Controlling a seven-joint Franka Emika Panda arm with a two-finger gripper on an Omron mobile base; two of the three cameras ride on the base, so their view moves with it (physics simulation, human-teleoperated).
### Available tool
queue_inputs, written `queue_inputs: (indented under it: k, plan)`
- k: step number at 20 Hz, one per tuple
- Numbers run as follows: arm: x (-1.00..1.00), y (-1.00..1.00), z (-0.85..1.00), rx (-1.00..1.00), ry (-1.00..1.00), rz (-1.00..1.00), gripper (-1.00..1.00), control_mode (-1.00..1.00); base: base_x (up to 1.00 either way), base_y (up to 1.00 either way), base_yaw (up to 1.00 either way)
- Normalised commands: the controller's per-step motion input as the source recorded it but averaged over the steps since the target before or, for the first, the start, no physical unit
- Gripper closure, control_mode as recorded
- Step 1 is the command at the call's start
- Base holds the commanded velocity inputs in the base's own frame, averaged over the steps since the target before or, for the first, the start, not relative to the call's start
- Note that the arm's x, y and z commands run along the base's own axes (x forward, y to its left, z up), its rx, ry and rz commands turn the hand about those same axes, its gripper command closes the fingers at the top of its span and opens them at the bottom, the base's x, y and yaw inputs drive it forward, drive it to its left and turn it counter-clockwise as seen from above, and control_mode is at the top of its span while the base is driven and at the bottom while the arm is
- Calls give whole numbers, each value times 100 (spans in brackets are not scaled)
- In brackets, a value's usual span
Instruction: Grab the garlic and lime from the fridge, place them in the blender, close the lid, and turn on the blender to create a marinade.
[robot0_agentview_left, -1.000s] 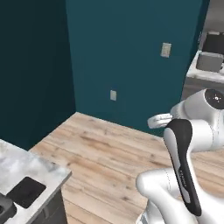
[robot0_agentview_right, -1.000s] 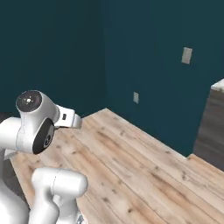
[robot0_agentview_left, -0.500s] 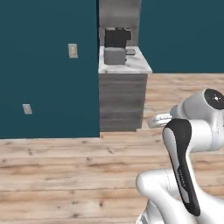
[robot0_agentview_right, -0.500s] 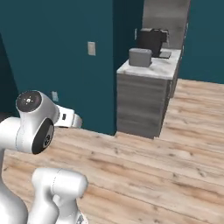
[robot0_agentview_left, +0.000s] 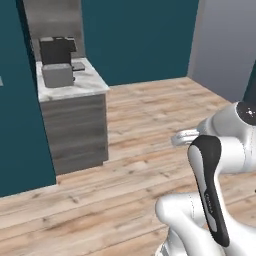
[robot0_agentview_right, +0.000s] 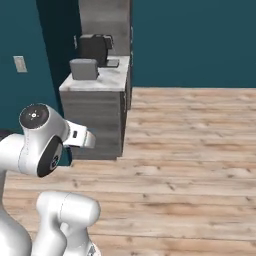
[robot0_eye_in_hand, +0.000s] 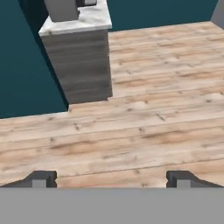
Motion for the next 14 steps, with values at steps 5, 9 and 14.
queue_inputs:
  k: [5,9,14]
  plan:
    - [0,0,0,0,0,0,-100,100,100,-40,-32]
    - [0,0,0,0,0,0,-100,100,100,-40,-32]
    - [0,0,0,0,0,0,-100,100,100,-23,-47]
